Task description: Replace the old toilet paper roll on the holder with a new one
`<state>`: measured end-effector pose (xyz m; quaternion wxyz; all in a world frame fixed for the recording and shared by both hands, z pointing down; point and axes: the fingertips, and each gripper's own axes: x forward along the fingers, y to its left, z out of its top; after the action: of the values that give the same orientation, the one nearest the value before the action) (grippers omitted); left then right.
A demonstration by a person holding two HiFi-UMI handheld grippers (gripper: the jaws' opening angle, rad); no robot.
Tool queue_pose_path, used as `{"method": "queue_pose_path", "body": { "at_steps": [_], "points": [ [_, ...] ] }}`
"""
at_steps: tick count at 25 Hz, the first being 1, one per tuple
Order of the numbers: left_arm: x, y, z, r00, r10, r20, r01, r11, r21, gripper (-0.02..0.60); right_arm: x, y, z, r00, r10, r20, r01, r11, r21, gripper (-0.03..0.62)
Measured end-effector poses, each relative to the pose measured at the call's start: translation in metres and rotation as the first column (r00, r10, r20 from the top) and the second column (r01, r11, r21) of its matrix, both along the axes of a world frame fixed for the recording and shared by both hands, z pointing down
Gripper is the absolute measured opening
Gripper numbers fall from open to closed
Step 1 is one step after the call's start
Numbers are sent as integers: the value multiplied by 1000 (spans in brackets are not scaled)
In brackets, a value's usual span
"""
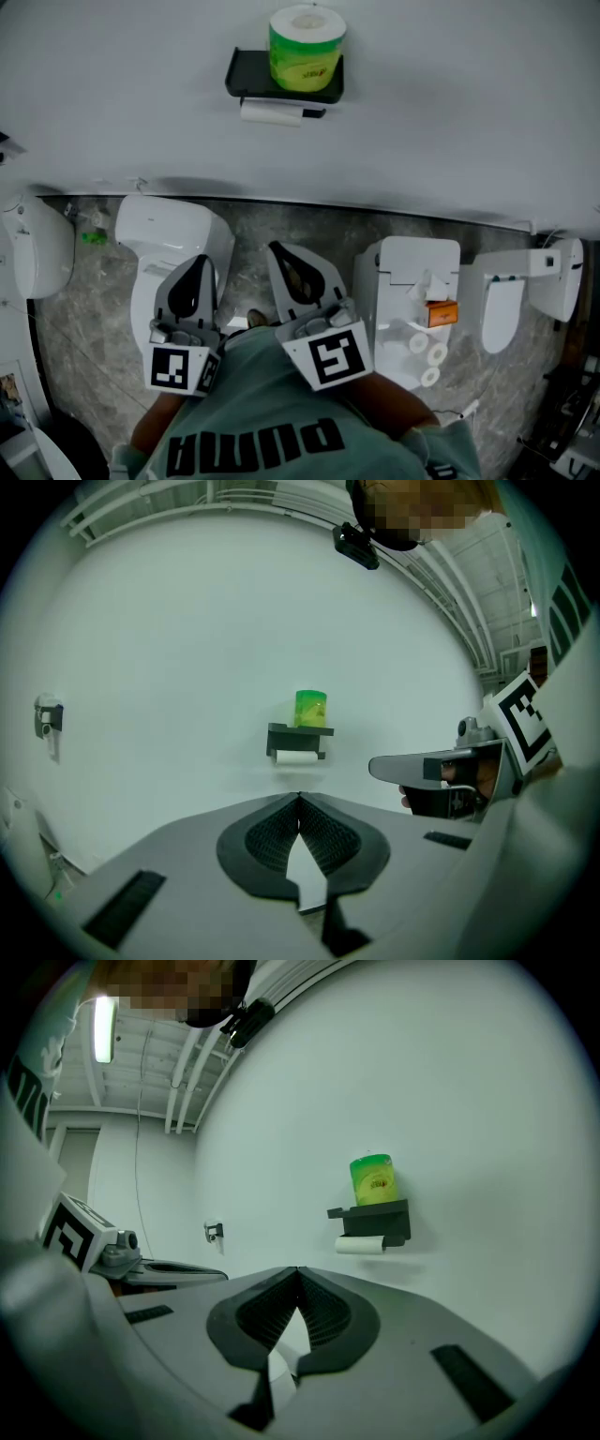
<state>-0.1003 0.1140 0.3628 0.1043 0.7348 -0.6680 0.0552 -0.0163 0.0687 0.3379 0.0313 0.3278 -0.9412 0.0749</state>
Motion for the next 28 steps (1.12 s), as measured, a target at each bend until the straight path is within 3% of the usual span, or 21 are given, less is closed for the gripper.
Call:
{"method": "queue_pose_path", "body": {
  "at_steps": [9, 20, 28],
  "points": [
    [23, -55, -7, 999, -20, 39, 20, 1000, 8, 5, 22, -56, 1, 999, -34, 36, 34, 999, -4, 3],
    [34, -79, -7, 993, -65, 96, 67, 997, -26, 5, 33, -89, 2, 993, -82, 85, 83, 996, -18, 3],
    [31, -94, 1, 997, -28, 75, 30, 999, -28, 5, 26, -99, 17, 995, -73, 70, 79, 994, -76, 3]
  ]
}}
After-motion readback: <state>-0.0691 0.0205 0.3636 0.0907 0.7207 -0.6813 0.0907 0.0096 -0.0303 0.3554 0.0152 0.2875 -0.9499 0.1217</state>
